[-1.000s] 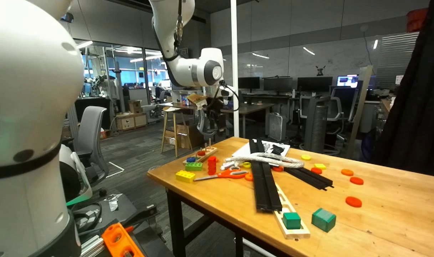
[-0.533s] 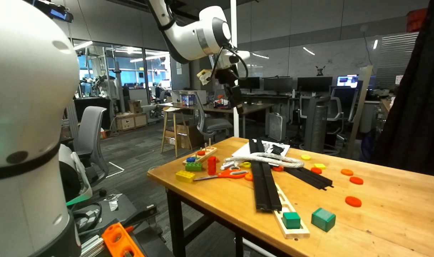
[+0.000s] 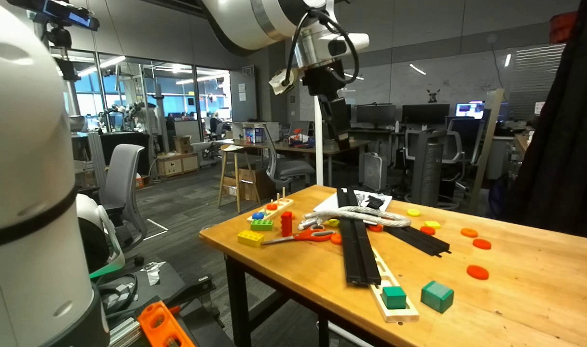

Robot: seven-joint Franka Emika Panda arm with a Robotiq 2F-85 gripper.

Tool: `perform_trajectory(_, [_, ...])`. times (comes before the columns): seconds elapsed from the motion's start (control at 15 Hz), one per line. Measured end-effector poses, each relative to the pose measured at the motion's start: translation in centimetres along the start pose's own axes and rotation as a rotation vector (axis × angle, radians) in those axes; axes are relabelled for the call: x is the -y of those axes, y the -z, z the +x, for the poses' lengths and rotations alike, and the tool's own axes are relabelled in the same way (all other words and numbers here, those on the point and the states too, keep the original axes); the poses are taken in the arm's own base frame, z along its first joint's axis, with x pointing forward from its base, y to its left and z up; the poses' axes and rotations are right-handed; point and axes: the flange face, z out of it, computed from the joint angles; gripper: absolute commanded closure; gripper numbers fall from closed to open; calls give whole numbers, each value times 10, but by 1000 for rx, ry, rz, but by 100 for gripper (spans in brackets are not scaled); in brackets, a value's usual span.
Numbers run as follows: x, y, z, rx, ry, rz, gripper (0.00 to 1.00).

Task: Pick the orange ring and put it on the wooden object on the left of the table

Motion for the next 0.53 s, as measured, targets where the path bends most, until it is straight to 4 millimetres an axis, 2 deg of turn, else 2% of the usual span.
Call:
perform_trajectory(0.27, [-67,14,-26,166,166,5,0])
perform_trajectory(0.4, [-91,29,-41,251,267,-1,0])
perform_trajectory(0.53, [-106,53,-54,324,374,-2,0])
